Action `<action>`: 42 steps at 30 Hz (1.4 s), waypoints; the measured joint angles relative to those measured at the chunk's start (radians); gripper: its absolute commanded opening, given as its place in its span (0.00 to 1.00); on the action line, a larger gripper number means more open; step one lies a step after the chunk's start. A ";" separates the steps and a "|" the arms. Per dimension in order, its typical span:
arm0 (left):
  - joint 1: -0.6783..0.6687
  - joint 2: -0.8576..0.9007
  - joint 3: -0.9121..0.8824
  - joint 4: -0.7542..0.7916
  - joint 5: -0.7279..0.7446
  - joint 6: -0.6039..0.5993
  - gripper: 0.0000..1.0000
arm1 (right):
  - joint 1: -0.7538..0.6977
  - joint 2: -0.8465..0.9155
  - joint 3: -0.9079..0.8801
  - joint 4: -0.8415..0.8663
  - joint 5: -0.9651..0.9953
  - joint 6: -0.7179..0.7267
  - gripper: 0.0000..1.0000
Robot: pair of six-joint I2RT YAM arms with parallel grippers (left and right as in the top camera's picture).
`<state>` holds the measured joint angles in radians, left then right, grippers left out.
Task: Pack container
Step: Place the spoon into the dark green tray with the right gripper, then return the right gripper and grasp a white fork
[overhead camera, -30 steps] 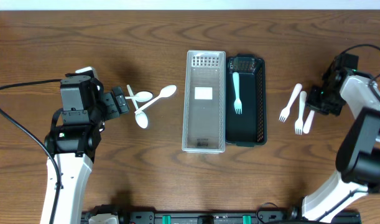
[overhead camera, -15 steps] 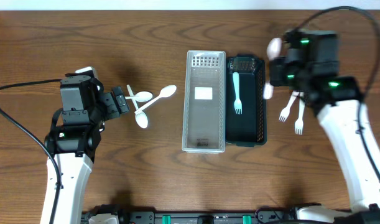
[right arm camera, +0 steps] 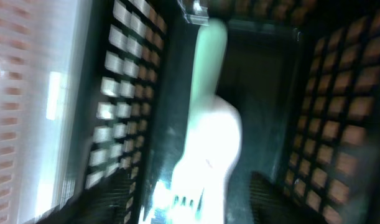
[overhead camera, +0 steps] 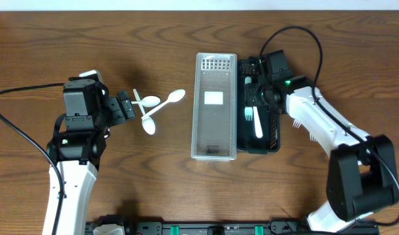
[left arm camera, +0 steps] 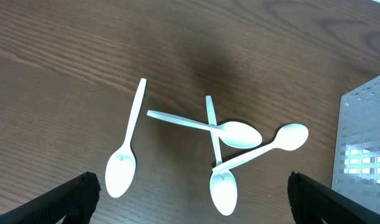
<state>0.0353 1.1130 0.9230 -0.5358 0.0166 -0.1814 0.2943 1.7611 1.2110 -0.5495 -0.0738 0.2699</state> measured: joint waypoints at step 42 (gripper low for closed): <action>0.000 0.000 0.000 0.000 0.000 0.000 0.98 | -0.479 0.160 -0.050 -0.053 0.113 -0.022 0.39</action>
<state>0.0353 1.1130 0.9230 -0.5362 0.0162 -0.1814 -0.1848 1.9213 1.1614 -0.6022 0.0395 0.2478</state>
